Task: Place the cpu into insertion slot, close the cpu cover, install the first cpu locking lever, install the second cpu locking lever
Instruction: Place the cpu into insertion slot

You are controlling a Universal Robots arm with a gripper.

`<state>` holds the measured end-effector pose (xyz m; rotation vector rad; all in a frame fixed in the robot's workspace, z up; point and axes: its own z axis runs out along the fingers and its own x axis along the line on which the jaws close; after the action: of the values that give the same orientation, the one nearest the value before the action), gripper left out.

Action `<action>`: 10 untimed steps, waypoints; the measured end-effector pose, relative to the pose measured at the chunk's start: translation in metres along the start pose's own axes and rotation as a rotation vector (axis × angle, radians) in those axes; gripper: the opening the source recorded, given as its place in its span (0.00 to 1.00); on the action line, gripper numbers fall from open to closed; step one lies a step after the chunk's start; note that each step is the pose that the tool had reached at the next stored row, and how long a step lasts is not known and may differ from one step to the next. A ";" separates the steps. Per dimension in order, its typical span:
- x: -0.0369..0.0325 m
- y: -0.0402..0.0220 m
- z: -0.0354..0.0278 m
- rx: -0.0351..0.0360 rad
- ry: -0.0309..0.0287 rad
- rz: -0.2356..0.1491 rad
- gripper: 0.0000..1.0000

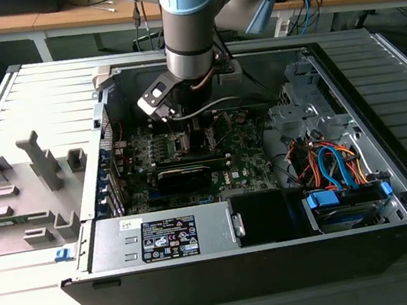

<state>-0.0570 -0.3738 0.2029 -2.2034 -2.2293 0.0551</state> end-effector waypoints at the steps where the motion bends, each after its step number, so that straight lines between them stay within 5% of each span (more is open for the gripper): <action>1: 0.0002 0.0000 0.0005 0.0001 -0.0007 0.001 0.55; 10: 0.0032 0.0002 0.0040 0.0005 -0.0066 0.007 0.55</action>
<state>-0.0569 -0.3707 0.1988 -2.2139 -2.2249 0.0630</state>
